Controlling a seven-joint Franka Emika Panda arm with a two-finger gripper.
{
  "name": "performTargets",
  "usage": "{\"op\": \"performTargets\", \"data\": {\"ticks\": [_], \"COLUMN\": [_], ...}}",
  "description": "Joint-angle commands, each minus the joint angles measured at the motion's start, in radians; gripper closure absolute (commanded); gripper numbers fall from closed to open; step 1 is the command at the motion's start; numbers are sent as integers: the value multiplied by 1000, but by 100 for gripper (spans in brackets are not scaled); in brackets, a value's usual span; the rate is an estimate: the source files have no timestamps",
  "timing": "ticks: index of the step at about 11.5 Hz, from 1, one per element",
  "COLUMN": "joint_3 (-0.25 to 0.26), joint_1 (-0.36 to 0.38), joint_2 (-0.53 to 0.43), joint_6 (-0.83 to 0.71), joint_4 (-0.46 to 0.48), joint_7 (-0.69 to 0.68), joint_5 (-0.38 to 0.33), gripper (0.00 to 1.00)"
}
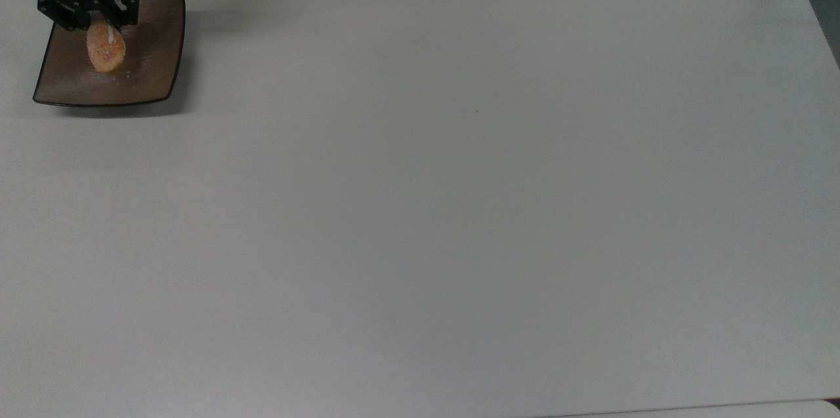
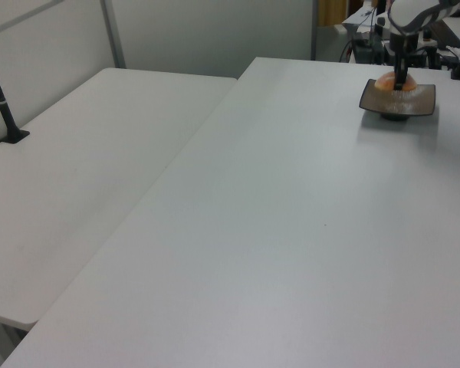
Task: Bread is placed on a ceramic plate
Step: 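Lower the bread roll onto the plate and open the gripper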
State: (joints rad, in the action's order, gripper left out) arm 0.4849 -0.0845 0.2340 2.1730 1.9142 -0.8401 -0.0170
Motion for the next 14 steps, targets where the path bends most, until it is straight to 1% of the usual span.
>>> {"op": "performTargets", "data": {"ticks": [1, 3, 4, 5, 6, 7, 8, 11, 13, 14], "joint_3": [6, 6, 6, 6, 6, 6, 6, 1, -12, -35], "joint_1": [-6, -11, -12, -12, -12, -12, -11, -3, 6, 6], "joint_2": [59, 73, 74, 74, 74, 73, 71, 39, -37, -76], "joint_6": [67, 67, 67, 67, 65, 64, 58, -14, -88, -161], "joint_4": [16, 16, 17, 22, 22, 23, 23, 19, 3, -21], "joint_7": [-20, -20, -20, -20, -19, -19, -19, -11, -1, 7], "joint_5": [8, 6, 6, 6, 6, 6, 6, 6, 0, -6], "gripper": [70, 61, 54, 38, 25, 15, 0, 0, 0, 0]}}
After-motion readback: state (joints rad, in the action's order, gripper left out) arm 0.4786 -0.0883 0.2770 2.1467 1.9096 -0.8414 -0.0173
